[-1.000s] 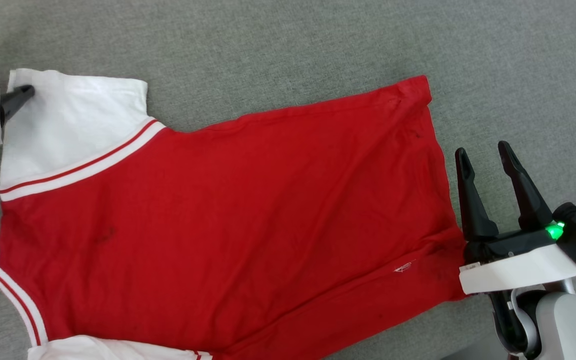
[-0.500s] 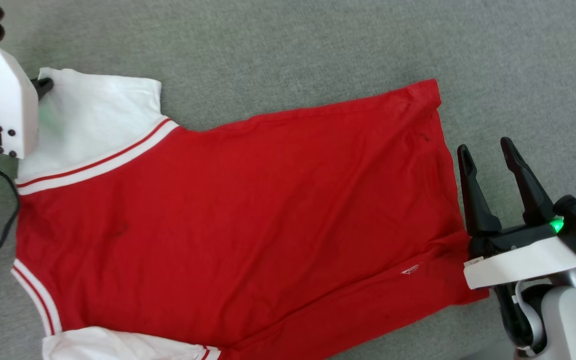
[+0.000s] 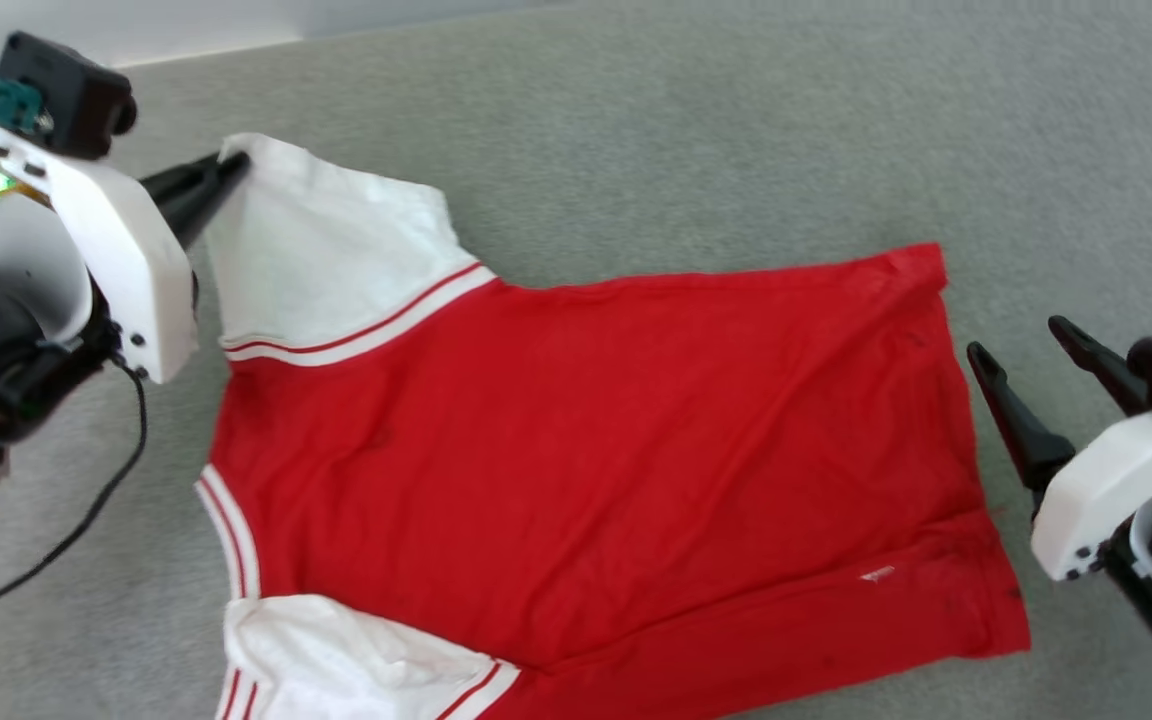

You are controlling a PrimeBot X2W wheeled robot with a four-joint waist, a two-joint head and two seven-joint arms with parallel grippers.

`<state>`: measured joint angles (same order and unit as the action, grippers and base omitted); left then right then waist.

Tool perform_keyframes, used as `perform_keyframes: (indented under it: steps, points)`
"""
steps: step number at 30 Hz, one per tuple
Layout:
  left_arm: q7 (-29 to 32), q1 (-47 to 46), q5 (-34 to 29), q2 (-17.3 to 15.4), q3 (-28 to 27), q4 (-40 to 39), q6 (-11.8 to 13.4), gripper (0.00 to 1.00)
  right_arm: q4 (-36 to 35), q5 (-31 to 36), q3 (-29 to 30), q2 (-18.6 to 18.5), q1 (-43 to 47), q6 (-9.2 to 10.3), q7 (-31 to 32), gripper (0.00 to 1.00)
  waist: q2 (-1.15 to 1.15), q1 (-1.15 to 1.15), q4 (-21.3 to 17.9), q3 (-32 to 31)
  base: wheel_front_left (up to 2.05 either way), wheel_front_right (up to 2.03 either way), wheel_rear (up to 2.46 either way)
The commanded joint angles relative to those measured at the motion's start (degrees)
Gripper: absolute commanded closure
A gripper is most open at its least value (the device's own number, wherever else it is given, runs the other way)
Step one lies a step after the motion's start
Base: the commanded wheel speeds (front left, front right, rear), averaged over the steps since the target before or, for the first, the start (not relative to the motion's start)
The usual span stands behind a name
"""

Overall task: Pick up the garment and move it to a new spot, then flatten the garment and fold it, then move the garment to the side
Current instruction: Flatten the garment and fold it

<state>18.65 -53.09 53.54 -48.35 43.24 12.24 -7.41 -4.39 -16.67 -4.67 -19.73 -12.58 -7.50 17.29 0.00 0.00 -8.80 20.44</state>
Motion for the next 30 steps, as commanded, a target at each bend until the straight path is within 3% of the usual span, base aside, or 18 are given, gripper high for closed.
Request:
perform_keyframes:
  steps: [1,8,13,20,29,30]
  points:
    - [-1.1,1.5,-0.2,-0.5,0.0,-1.6,0.0,1.0,-0.2,-1.4,-0.5,-1.5,-2.1,0.02,3.3,0.0,0.0,0.0,2.7,-2.0,0.0,0.0,0.0]
    - [-5.4,6.4,-0.6,-2.2,-0.5,-11.9,2.2,1.0,3.4,-6.5,-3.1,-8.4,-9.7,0.03,21.7,0.0,0.0,0.0,6.6,-1.0,0.0,0.0,0.0]
    - [-7.5,9.4,-1.4,-2.9,-0.3,-19.0,4.4,1.0,7.7,-7.7,-5.3,-11.6,-16.4,0.02,29.3,0.0,0.0,0.0,9.0,0.9,0.0,0.0,0.0]
    - [-8.4,10.5,-3.1,-2.2,0.6,-24.0,5.4,1.0,15.0,-6.3,-9.3,-13.7,-22.3,0.03,32.4,0.0,0.0,0.0,12.0,3.5,0.0,0.0,0.0]
    - [-9.4,9.8,-4.3,-0.5,1.6,-25.6,5.3,1.0,24.8,-6.3,-15.7,-13.3,-21.9,0.01,30.4,0.0,0.0,0.0,14.4,5.7,0.0,0.0,0.0]
    - [-9.5,9.9,-4.4,-0.5,1.7,-25.4,5.2,1.0,25.4,-6.4,-16.2,-13.3,-21.5,0.01,30.1,0.51,0.0,0.0,14.4,5.6,0.0,0.0,0.0]
